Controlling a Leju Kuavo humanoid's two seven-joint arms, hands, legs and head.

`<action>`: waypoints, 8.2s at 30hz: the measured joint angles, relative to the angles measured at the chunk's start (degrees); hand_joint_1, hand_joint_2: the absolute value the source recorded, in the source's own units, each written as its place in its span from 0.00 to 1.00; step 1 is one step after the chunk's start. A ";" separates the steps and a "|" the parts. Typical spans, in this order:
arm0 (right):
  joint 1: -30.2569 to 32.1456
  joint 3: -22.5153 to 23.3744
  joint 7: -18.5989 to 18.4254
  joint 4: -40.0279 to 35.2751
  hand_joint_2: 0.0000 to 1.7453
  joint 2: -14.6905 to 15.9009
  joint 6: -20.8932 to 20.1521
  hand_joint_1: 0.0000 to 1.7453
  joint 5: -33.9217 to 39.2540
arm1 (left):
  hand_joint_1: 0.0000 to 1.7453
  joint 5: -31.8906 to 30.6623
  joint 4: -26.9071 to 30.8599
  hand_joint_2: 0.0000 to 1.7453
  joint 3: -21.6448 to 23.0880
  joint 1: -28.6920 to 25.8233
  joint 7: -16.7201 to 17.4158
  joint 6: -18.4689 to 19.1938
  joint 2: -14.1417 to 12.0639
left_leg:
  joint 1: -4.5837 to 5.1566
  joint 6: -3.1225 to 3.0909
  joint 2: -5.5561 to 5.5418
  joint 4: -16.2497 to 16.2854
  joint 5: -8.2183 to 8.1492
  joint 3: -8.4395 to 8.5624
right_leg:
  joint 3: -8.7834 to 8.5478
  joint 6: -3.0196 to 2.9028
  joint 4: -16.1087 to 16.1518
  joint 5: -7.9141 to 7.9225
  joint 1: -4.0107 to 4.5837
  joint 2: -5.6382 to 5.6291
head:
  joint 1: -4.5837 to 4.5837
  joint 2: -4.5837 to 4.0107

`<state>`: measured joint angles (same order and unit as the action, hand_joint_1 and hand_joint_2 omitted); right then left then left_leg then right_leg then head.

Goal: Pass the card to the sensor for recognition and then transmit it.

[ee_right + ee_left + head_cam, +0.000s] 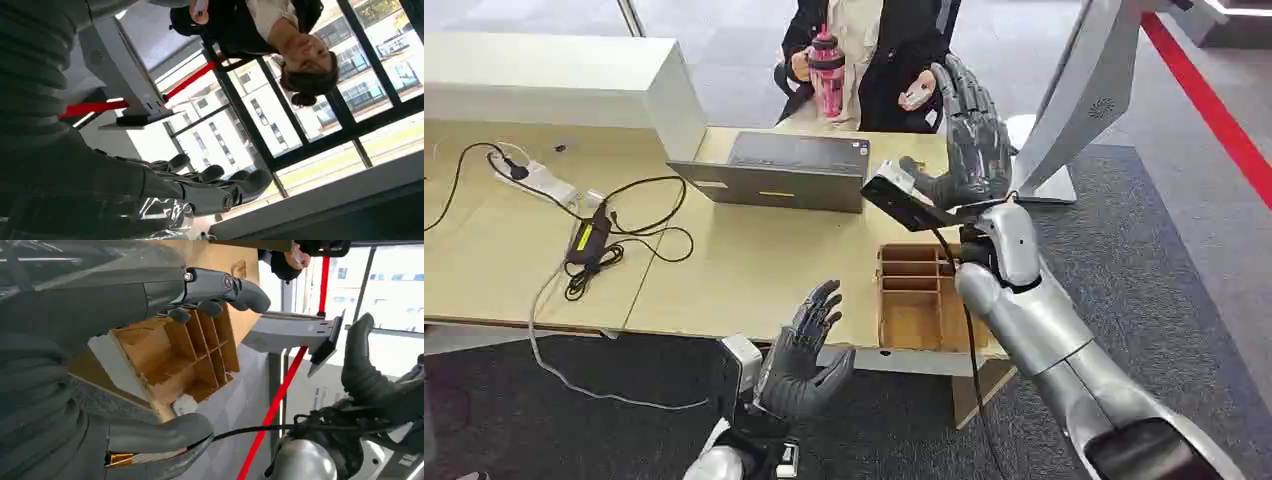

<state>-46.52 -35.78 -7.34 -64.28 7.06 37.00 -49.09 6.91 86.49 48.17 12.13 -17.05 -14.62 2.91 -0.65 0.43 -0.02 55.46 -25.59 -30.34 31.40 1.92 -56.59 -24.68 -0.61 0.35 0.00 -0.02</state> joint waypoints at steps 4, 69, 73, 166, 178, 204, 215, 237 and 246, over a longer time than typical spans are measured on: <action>-0.89 -1.20 -1.01 1.99 1.00 -0.28 -0.74 0.00 -1.09 | 0.00 -0.15 0.00 1.00 0.00 -0.03 0.02 0.39 0.02 | 0.01 0.00 0.01 0.00 0.00 -0.01 | 0.00 0.01 0.00 0.01 0.00 0.00 | 0.00 0.00; -14.01 -8.66 -7.37 36.46 1.00 -4.63 -0.42 1.00 -5.95 | 0.00 -1.29 0.00 1.00 0.52 -1.14 0.26 0.63 -0.26 | 0.01 -0.01 0.02 0.05 0.03 -0.03 | 0.06 -0.01 0.01 0.07 -0.01 -0.01 | 0.00 0.00; -14.09 -8.66 -7.08 36.85 1.00 -4.68 0.09 1.00 -5.77 | 0.00 -1.33 -0.09 1.00 0.96 -1.12 0.28 0.68 -0.26 | 0.01 -0.01 0.02 0.05 0.03 -0.03 | 0.07 -0.02 0.01 0.07 -0.01 -0.01 | -0.02 0.00; 27.37 17.31 -9.97 16.13 1.00 9.14 3.30 1.00 -6.49 | 0.00 -1.18 4.52 1.00 0.83 -5.45 4.22 -3.54 -4.20 | 0.03 -0.08 0.03 0.03 0.03 -0.02 | 0.01 0.02 0.12 0.10 -0.02 0.00 | 0.00 0.00; 27.28 17.33 -9.97 16.29 1.00 8.96 3.30 1.00 -8.20 | 0.00 -0.90 4.50 1.00 1.01 -5.30 4.24 -3.56 -4.31 | 0.03 -0.08 0.04 0.02 0.03 -0.02 | 0.01 0.02 0.11 0.11 -0.02 0.00 | 0.00 0.00; 15.35 13.40 -12.42 7.06 1.00 9.90 -0.22 1.00 -13.38 | 0.00 -1.86 4.42 1.00 1.51 -4.07 3.17 0.22 -4.39 | 0.04 -0.11 0.03 0.03 0.06 -0.07 | 0.04 0.03 0.09 0.12 -0.03 0.00 | 0.00 0.00; 6.22 7.69 -7.04 6.76 1.00 7.45 -6.30 1.00 -15.02 | 0.00 -0.83 2.91 1.00 2.78 -1.68 2.51 3.87 -2.91 | 0.04 -0.12 0.03 0.03 0.09 -0.12 | 0.07 0.02 0.05 0.14 -0.03 0.00 | 0.00 0.00; -13.11 0.68 -7.43 29.93 1.00 -4.37 -10.45 1.00 -3.70 | 0.00 -0.11 -1.71 1.00 4.26 1.06 1.44 7.96 0.18 | 0.04 -0.11 0.02 0.05 0.12 -0.15 | 0.15 0.01 0.04 0.15 -0.03 0.00 | -0.02 0.00; -13.65 0.17 -8.59 34.95 1.00 -4.55 -10.93 0.00 -2.87 | 0.00 0.63 -2.97 1.00 4.35 1.74 1.27 8.06 0.35 | 0.04 -0.11 0.03 0.06 0.12 -0.13 | 0.15 0.01 0.04 0.17 -0.03 0.00 | 0.00 0.00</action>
<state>-60.17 -35.61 -15.93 -29.33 2.51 26.08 -51.95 7.54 83.52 52.52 13.87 -15.78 -6.56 3.26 -0.61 0.32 0.01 55.52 -25.47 -30.48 31.56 1.94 -56.54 -24.51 -0.63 0.35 0.00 -0.02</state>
